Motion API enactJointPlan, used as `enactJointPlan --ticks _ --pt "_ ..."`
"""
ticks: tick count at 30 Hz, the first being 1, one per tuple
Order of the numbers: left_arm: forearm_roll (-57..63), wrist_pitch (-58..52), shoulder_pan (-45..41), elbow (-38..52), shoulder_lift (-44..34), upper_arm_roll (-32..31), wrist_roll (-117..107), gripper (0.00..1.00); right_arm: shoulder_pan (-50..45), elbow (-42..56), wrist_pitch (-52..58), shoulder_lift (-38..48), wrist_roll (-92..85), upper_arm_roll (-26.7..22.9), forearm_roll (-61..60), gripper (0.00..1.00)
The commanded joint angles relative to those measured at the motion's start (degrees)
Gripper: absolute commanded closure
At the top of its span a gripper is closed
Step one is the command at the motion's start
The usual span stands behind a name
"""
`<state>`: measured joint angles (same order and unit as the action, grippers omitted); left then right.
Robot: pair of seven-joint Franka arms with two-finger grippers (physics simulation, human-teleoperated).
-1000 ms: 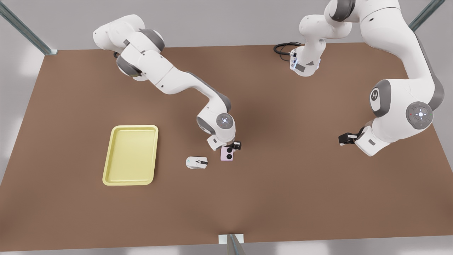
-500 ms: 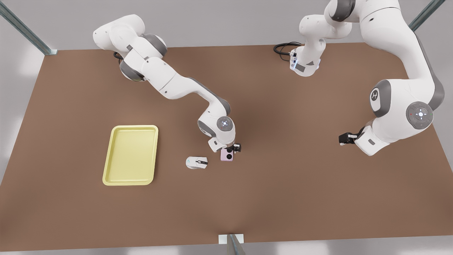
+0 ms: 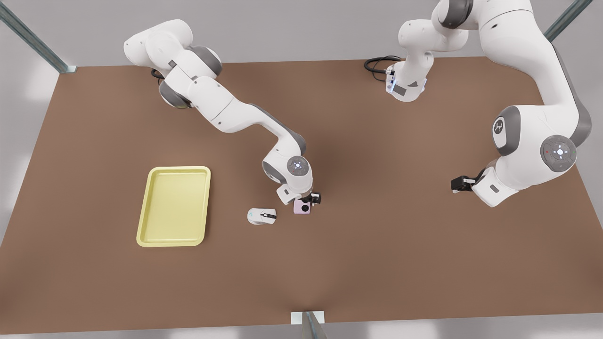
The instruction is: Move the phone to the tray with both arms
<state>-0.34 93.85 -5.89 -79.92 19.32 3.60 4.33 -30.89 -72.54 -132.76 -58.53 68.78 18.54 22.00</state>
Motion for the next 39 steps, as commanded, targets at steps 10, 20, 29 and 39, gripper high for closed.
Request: enactJointPlan --ticks 10,20,29,39 --pt "0.0 -0.1 0.0 0.0 -0.1 0.0 0.4 0.0 -0.2 0.0 0.3 0.1 -4.8 -0.4 -0.5 0.17" --pt "0.0 -0.1 0.0 0.0 -0.2 0.0 0.4 0.0 -0.5 0.7 0.7 0.2 -5.5 -1.0 -2.4 0.22" --pt "0.0 -0.1 0.0 0.0 -0.2 0.0 0.4 0.0 1.6 -3.7 0.9 6.4 -11.9 -2.6 -6.4 0.22" --pt "0.0 -0.1 0.0 0.0 -0.2 0.1 0.4 0.0 25.2 -35.0 0.0 28.9 -33.3 0.9 -6.5 0.22"
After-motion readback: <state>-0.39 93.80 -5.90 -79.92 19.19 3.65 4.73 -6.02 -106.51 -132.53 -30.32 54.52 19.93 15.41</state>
